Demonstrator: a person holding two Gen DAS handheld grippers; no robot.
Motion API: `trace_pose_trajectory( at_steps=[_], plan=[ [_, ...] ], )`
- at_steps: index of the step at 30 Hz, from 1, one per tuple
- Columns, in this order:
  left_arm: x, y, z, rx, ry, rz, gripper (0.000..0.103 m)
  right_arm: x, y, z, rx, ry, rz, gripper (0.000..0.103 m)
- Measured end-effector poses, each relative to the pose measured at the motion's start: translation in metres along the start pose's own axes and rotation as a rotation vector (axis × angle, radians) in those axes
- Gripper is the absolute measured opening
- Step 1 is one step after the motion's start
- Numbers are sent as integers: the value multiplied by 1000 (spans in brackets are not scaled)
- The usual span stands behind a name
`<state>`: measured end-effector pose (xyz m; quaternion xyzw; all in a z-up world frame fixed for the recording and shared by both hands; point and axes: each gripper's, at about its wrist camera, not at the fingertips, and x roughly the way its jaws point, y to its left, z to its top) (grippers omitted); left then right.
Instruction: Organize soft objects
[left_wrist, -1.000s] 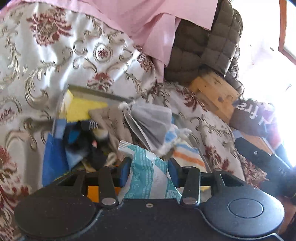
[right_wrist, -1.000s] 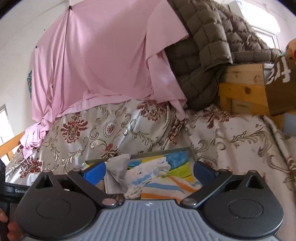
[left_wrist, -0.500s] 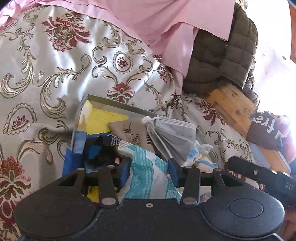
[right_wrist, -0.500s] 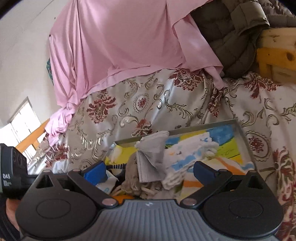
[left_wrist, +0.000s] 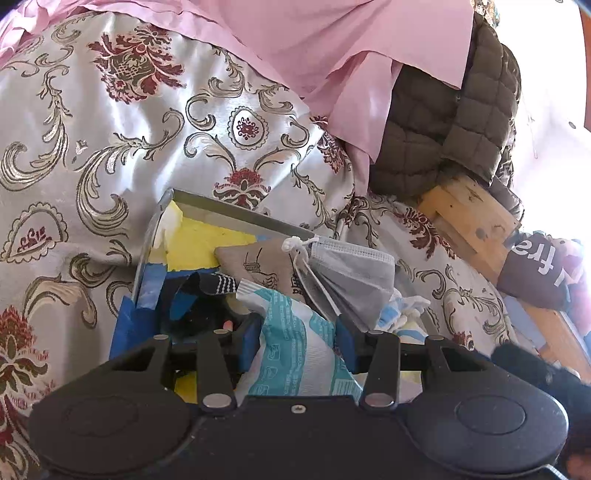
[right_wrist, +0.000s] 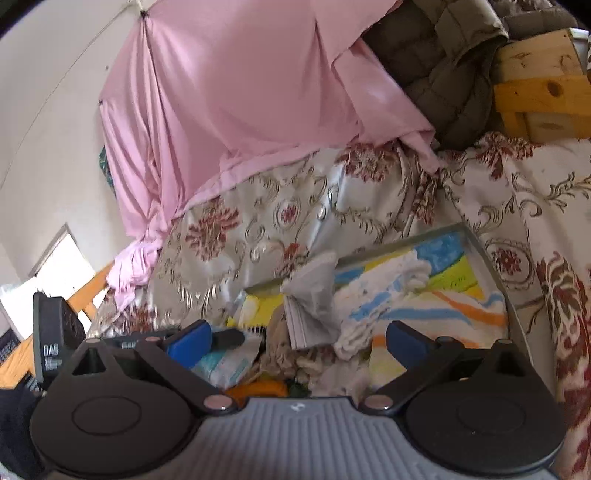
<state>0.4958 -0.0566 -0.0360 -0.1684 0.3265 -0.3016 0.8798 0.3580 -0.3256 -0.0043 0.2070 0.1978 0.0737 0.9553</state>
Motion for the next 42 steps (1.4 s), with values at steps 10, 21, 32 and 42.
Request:
trace_pose_trajectory(
  at_steps=[10, 21, 32, 42],
  plan=[
    [3, 0, -1, -4, 3, 7, 47, 6, 13, -19, -46, 116, -26, 100],
    [6, 2, 0, -10, 0, 17, 47, 25, 24, -27, -117, 192, -117, 80],
    [10, 4, 0, -14, 0, 18, 47, 39, 34, -26, -225, 188, -234, 10],
    [19, -1, 20, -15, -60, 35, 47, 44, 36, 30, -252, 20, -241, 8]
  ],
)
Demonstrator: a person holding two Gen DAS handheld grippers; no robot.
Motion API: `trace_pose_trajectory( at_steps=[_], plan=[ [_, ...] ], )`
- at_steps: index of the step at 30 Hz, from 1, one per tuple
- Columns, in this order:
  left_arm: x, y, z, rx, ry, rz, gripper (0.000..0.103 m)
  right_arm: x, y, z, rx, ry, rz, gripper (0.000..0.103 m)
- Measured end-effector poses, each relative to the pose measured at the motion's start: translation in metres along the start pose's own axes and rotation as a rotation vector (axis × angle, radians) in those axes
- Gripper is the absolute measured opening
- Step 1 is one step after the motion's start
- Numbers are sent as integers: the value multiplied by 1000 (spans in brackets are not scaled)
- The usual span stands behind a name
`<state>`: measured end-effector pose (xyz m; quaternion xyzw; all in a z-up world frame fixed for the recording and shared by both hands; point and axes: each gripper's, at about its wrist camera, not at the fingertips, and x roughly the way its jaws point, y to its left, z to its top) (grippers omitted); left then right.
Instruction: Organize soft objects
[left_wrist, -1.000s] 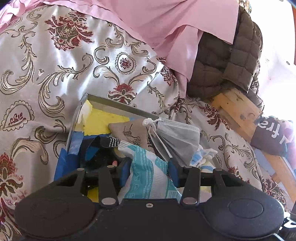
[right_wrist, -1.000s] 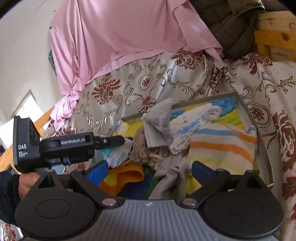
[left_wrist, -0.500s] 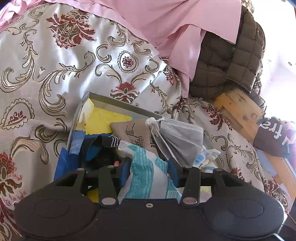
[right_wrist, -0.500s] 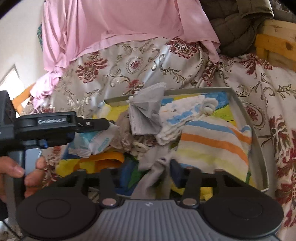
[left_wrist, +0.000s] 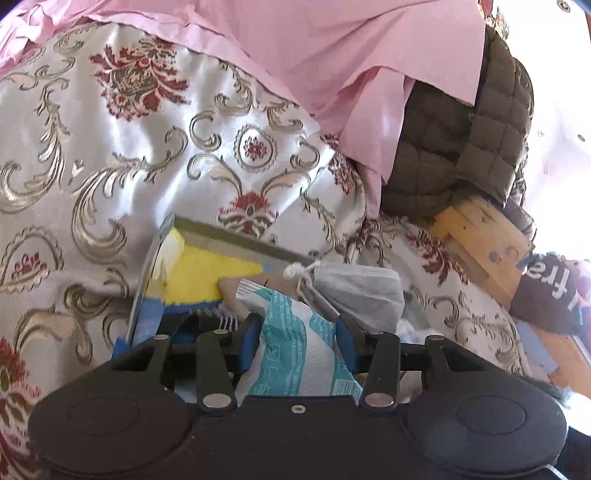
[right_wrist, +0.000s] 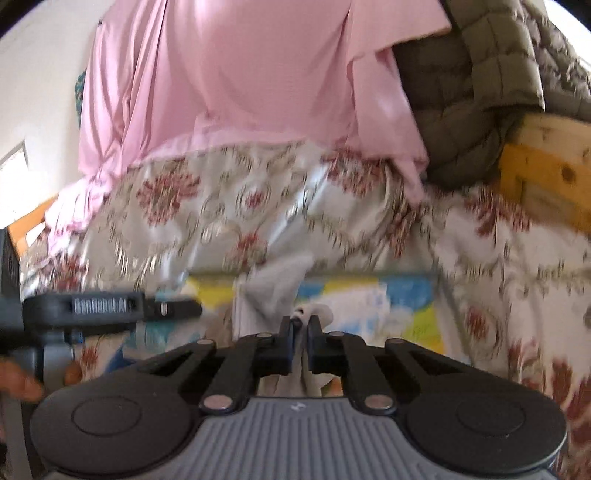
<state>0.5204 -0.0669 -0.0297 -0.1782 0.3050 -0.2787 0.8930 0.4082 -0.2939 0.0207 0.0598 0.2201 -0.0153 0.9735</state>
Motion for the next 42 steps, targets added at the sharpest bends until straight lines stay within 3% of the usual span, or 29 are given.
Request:
trace_pose_trajectory(
  at_steps=[8, 18, 22, 24, 29, 35, 42],
  plan=[
    [25, -3, 11, 14, -19, 64, 47, 34, -15, 38, 33, -41, -26, 8],
    [49, -3, 13, 46, 27, 143, 48, 62, -36, 25, 89, 61, -92, 17],
    [50, -7, 11, 58, 45, 167, 61, 61, -43, 20, 91, 80, -108, 43],
    [49, -8, 9, 65, 52, 183, 65, 58, -45, 18, 85, 79, -111, 50],
    [38, -14, 1, 124, 47, 234, 86, 50, -49, 12, 102, 71, -105, 72],
    [12, -18, -7, 115, -26, 273, 97, 31, -46, 5, 88, 35, -88, 85],
    [-27, -28, -26, 101, -125, 279, 101, -7, -44, -3, 74, -35, -87, 93]
  ],
)
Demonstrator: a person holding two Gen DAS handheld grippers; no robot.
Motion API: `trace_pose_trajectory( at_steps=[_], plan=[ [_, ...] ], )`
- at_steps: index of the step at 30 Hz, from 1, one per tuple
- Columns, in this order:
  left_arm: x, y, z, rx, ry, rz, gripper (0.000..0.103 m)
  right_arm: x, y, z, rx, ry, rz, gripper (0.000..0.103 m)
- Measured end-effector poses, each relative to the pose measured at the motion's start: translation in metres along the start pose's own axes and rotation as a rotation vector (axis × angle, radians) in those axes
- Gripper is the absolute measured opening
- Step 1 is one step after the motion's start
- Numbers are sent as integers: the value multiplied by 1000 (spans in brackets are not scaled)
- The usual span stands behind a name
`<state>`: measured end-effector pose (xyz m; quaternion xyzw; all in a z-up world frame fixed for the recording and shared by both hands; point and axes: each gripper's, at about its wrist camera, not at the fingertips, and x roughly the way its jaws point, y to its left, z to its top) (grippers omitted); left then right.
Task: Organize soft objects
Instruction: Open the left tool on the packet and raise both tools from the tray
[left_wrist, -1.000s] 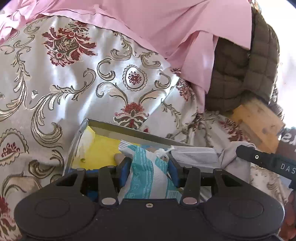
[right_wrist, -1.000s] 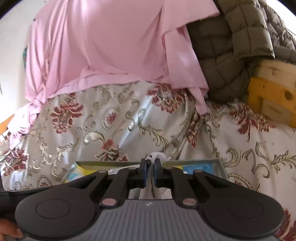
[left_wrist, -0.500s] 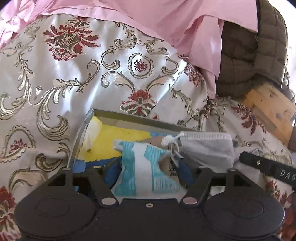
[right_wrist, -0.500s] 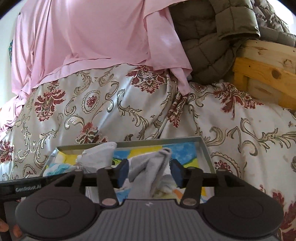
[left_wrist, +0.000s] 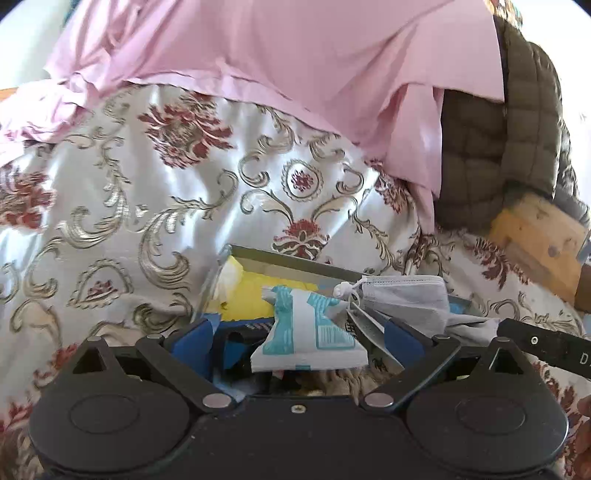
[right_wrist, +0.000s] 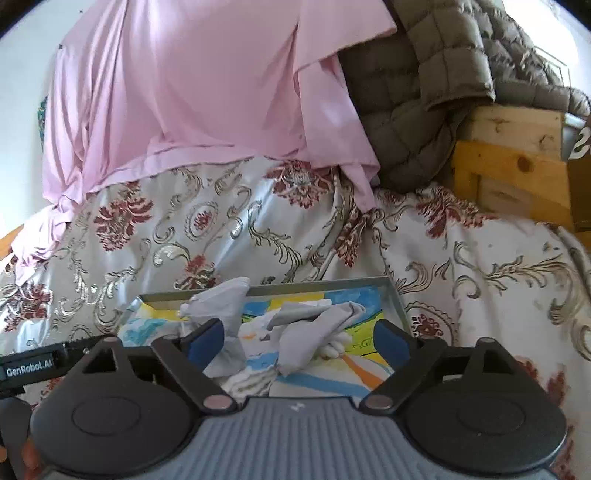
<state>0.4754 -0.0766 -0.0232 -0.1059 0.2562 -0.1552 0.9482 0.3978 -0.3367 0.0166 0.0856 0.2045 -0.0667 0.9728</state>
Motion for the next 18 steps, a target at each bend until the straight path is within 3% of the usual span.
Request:
trace_pose_trajectory(
  at_steps=[7, 18],
  plan=[
    [-59, -8, -8, 78, -46, 16, 102, -56, 12, -8, -33, -66, 12, 100],
    [-171, -21, -32, 91, -78, 61, 102, -169, 32, -25, -76, -123, 52, 103]
  ],
)
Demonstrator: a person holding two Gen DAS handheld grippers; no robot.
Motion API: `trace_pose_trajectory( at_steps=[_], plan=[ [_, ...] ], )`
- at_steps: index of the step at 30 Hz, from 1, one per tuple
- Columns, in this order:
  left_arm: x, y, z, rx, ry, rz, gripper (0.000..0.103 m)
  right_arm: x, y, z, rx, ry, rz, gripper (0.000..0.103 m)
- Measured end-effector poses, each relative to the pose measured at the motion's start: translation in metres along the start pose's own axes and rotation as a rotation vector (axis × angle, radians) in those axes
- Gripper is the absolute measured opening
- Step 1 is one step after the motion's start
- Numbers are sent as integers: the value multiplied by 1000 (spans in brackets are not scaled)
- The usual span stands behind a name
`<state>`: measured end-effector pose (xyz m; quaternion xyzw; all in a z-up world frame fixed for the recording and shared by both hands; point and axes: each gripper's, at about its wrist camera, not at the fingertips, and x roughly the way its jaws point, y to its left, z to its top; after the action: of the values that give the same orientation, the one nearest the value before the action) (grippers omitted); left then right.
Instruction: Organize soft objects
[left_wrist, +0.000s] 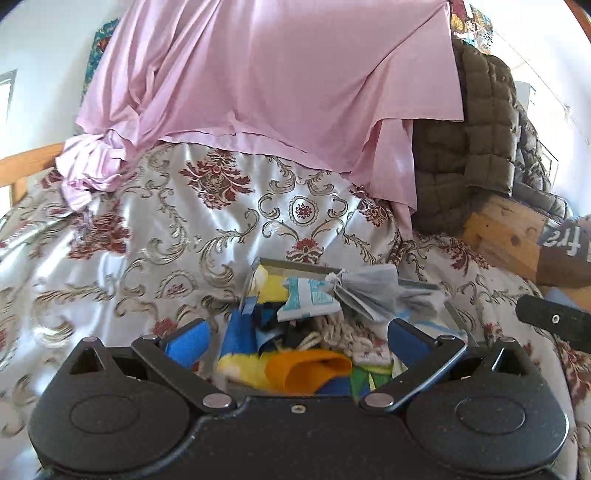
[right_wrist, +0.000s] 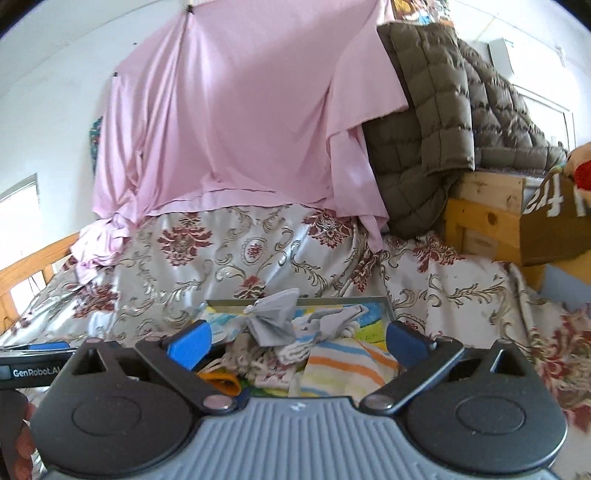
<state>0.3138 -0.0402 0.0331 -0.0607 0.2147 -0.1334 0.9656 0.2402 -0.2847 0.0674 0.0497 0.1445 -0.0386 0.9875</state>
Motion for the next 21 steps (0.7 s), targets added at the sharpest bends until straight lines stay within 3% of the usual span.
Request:
trace_pose_trajectory(
  at_steps=[10, 21],
  plan=[
    [-74, -2, -34, -21, 38, 3, 102, -80, 19, -36, -6, 21, -11, 103],
    [-123, -8, -75, 7, 64, 14, 102, -126, 24, -87, -1, 58, -57, 103]
  ],
)
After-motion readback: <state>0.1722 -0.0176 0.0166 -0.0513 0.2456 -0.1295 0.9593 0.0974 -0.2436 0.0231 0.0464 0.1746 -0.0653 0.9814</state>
